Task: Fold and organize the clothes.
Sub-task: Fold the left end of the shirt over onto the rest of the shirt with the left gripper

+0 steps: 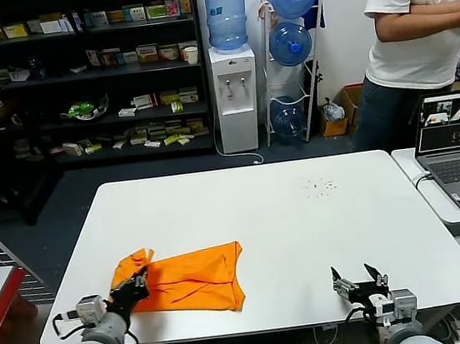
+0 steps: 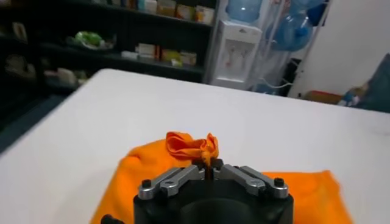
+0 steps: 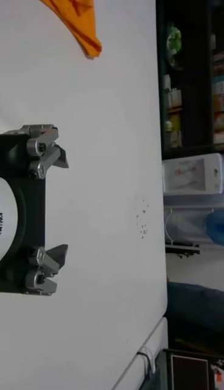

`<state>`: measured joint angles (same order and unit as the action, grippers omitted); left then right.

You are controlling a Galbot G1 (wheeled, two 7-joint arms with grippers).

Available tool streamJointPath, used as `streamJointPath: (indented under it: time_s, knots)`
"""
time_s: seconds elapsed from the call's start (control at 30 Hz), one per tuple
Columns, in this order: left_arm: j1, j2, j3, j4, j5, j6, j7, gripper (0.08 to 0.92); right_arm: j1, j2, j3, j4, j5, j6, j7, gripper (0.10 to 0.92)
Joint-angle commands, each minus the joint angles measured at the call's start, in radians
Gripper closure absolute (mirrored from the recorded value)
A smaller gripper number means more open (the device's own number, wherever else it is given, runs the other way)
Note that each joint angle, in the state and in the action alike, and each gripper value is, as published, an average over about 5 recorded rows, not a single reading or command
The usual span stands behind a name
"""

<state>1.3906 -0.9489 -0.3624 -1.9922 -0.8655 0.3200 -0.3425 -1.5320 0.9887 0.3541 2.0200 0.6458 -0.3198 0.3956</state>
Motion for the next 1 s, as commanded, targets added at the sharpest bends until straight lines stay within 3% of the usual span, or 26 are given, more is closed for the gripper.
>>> streamJointPath:
  time_s: [0.03,0.4,0.8,1.0]
  knots:
    - [-0.09,-0.149,0.181,-0.055,-0.069,0.028,-0.049,0.872,-0.022,0.01,0.01,-0.007,-0.01,-0.001,-0.002,0.203]
    - [-0.146,-0.206,0.245,-0.045,-0.052,0.042,-0.079,0.872,-0.009,0.017,0.0,-0.024,-0.01,-0.001,-0.002,0.203]
    - [-0.167,-0.238,0.258,0.044,0.054,0.021,-0.025,0.872,0.0,0.018,-0.008,-0.028,-0.007,-0.001,-0.003,0.203]
    - [-0.136,-0.216,0.237,0.026,0.059,0.017,0.005,0.763,0.002,0.015,-0.007,-0.027,-0.004,0.0,-0.006,0.203]
